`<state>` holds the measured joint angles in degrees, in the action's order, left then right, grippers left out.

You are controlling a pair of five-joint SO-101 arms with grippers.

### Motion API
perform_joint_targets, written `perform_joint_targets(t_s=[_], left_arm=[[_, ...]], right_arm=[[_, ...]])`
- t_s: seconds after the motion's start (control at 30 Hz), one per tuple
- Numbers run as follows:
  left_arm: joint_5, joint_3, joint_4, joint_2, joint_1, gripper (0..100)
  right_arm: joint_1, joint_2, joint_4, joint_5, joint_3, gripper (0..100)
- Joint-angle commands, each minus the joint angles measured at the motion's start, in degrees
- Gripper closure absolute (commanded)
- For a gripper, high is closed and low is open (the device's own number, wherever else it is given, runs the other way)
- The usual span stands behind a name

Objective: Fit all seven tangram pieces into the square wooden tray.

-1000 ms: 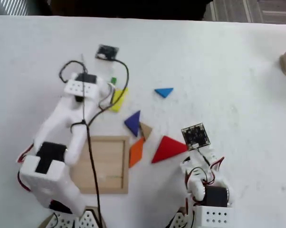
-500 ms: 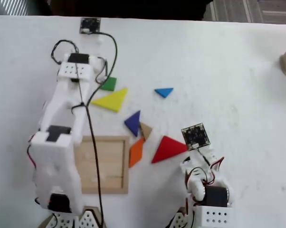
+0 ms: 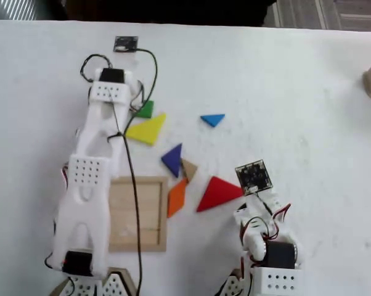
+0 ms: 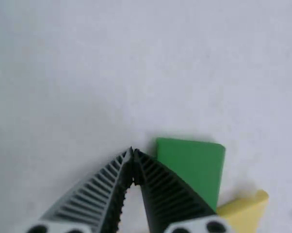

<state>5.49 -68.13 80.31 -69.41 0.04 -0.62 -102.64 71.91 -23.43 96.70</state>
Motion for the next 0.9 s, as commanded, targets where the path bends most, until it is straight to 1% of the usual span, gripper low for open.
perform_joint_targets(t_s=[0.0,0.2,0.5,0.67,0.77,0.87], left_arm=[[0.3,-13.0,5.3,-3.6,1.9,98],[0.2,-28.0,11.9,-10.7,7.2,98],[0.4,-27.3,12.0,-10.9,12.7,98],[0.4,-27.6,17.8,-10.9,17.3,98],[0.5,-27.6,21.9,-8.3,19.9,98],[0.7,-27.6,22.3,-5.7,21.0,98]], right_arm=[[0.2,-0.5,-0.9,-0.4,0.1,98.1],[0.2,-0.5,-0.9,-0.4,0.1,98.1],[0.3,-0.5,-0.9,-0.4,0.1,98.1],[0.3,-0.5,-0.9,-0.4,0.1,98.1],[0.2,-0.5,-0.9,-0.4,0.1,98.1],[0.2,-0.5,-0.9,-0.4,0.1,98.1]])
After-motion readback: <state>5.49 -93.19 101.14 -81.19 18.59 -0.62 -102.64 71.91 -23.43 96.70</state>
